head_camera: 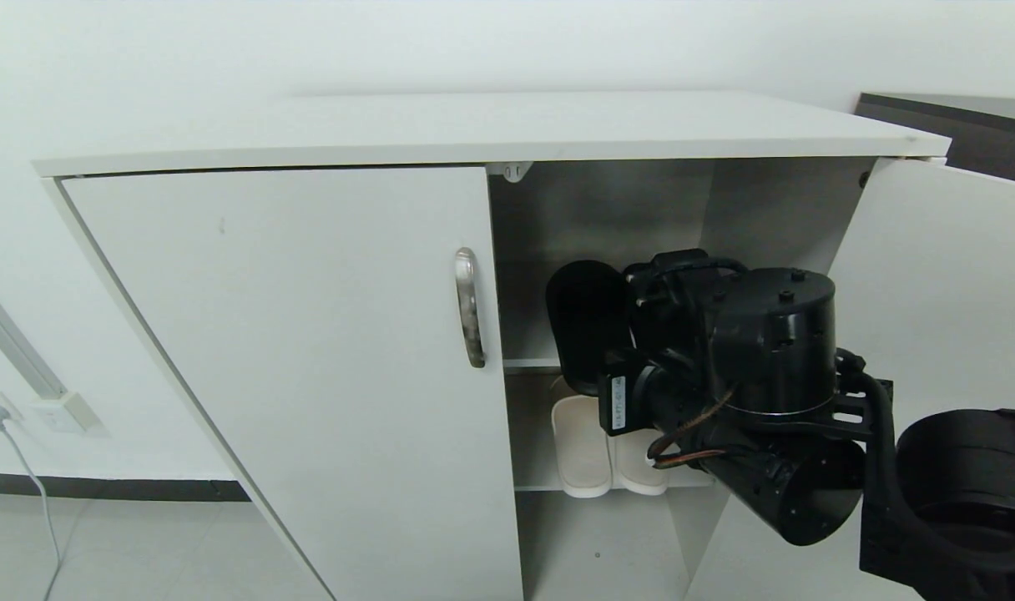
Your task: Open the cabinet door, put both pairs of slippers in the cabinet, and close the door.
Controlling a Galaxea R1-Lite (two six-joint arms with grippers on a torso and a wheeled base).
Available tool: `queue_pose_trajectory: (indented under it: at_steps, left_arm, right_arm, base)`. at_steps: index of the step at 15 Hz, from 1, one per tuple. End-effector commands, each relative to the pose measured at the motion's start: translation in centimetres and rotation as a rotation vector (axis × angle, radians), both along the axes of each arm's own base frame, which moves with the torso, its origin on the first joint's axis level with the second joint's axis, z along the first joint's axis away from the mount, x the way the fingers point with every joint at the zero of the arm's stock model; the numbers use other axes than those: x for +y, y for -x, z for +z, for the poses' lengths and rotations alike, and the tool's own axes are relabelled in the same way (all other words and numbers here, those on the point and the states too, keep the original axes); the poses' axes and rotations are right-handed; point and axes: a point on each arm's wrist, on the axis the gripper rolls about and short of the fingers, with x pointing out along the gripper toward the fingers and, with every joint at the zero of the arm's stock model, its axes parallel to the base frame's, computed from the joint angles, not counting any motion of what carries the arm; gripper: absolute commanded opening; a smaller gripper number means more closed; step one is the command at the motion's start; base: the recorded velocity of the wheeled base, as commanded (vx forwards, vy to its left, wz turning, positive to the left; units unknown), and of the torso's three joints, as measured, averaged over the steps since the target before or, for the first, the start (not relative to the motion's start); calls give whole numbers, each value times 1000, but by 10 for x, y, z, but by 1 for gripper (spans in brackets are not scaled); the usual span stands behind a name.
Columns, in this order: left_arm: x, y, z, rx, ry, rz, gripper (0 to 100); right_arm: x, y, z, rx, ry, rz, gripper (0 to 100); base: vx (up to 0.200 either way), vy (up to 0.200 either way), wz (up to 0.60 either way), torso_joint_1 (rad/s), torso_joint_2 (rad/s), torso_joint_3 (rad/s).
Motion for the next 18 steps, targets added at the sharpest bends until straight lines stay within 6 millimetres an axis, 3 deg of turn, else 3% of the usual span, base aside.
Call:
queue_pose_trajectory:
  at_steps: [1, 9, 18]
  left_arm:
    - [0, 0, 0, 1, 0, -1, 0]
    - [0, 0, 0, 1, 0, -1, 0]
    - [0, 0, 0, 1, 0, -1, 0]
  right_arm:
    - [1, 0, -4, 6, 9, 0, 0]
    - [4, -2, -11, 18, 25, -3, 0]
    - [5, -3, -14, 24, 35, -7, 0]
  base:
    - [0, 0, 0, 0, 0, 0]
    - [0, 0, 0, 0, 0, 0]
    - [-200, 0, 0, 0, 4, 1]
